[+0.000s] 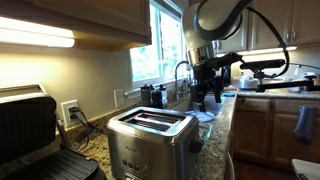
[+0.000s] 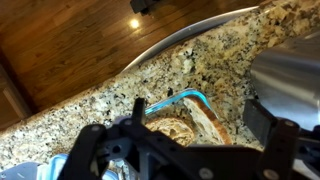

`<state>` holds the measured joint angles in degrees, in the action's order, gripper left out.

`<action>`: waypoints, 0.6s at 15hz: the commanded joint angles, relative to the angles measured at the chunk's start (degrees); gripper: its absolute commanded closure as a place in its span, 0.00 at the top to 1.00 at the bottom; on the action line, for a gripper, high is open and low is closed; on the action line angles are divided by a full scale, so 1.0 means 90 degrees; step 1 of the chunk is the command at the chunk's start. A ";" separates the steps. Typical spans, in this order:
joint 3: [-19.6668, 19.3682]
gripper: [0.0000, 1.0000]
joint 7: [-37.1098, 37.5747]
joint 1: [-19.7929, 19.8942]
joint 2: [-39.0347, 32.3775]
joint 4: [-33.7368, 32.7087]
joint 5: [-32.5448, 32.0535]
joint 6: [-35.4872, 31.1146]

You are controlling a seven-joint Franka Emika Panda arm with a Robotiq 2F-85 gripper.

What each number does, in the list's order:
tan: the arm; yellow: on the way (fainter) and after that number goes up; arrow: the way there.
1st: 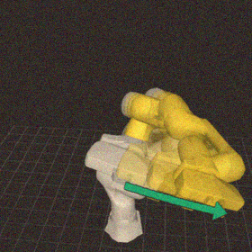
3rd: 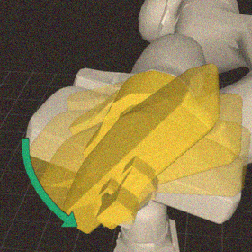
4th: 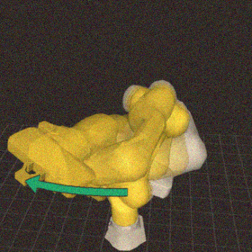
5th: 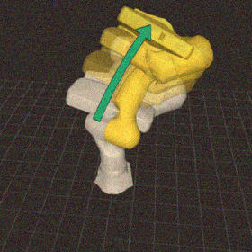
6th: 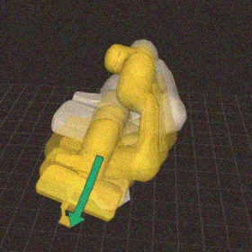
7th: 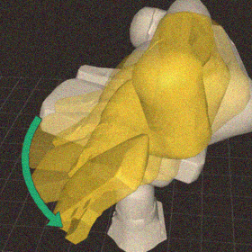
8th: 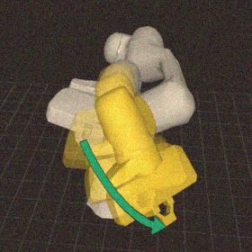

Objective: Put one slice of bread in the toaster

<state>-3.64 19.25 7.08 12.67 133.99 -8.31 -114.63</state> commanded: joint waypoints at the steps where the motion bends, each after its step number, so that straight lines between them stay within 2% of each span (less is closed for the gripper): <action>1: -0.0022 1.00 -0.0104 0.0025 -0.0091 -0.0069 0.0037 0.0027; 9: -0.0027 1.00 -0.0231 -0.0002 -0.0279 -0.0111 0.0061 0.0083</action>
<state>-3.64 18.19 7.05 10.92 133.96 -8.26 -114.62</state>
